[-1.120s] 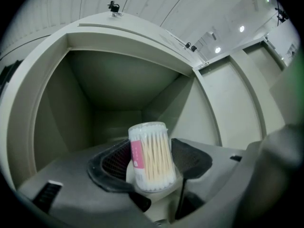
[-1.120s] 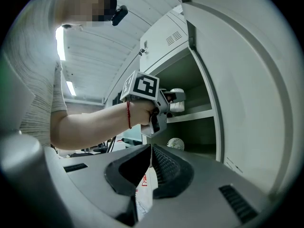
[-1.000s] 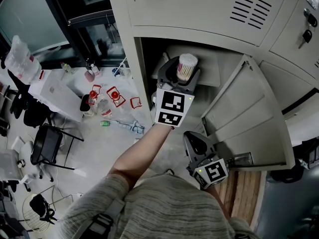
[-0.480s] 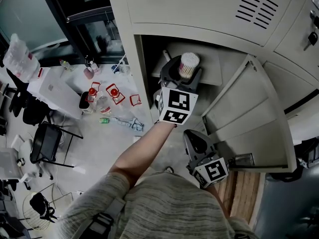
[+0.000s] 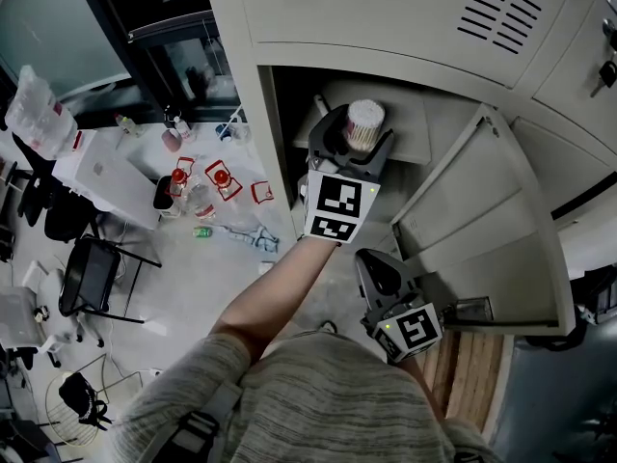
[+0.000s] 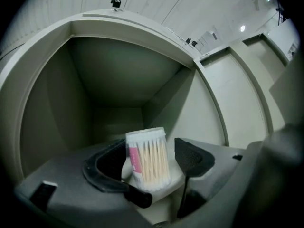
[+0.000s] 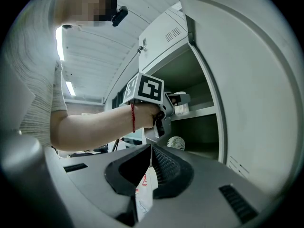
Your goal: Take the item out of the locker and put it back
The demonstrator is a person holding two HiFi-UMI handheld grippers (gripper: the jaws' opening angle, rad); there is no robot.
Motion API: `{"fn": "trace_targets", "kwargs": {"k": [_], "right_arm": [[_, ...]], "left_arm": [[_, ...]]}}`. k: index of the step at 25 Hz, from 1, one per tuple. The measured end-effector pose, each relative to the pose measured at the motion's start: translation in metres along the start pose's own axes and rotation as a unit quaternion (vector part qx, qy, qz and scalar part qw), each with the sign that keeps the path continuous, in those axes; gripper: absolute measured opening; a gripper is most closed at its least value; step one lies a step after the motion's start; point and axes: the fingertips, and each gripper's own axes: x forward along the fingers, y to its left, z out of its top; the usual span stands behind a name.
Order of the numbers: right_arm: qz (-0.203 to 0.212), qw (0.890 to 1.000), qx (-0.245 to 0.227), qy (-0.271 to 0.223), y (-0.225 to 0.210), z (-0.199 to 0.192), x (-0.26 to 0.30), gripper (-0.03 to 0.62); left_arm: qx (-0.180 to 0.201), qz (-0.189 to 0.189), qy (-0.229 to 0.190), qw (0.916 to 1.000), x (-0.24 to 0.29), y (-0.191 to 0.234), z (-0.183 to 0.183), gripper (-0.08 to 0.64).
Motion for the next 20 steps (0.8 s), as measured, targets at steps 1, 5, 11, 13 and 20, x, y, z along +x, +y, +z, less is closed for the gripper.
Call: {"fn": "trace_targets", "kwargs": {"k": [1,5,11,13,20], "right_arm": [[0.001,1.0,0.002,0.001,0.001,0.0,0.0,0.027],[0.005,1.0,0.006,0.003,0.004,0.002,0.003,0.026],[0.006,1.0,0.006,0.004,0.005,0.001,0.004,0.027],[0.007,1.0,0.005,0.004,0.006,0.001,0.005,0.026],[0.001,1.0,-0.005,-0.003,0.003,0.001,0.005,0.026]], "left_arm": [[-0.004,-0.002,-0.006,1.0,-0.001,0.0,0.001,0.313],[-0.007,-0.007,-0.027,0.9996,-0.005,0.001,0.006,0.318],[0.006,-0.018,-0.051,0.9985,-0.012,0.002,0.015,0.318],[0.005,-0.022,-0.053,0.9983,-0.014,0.002,0.015,0.318],[0.006,-0.031,-0.066,0.9973,-0.029,0.002,0.024,0.318]]}}
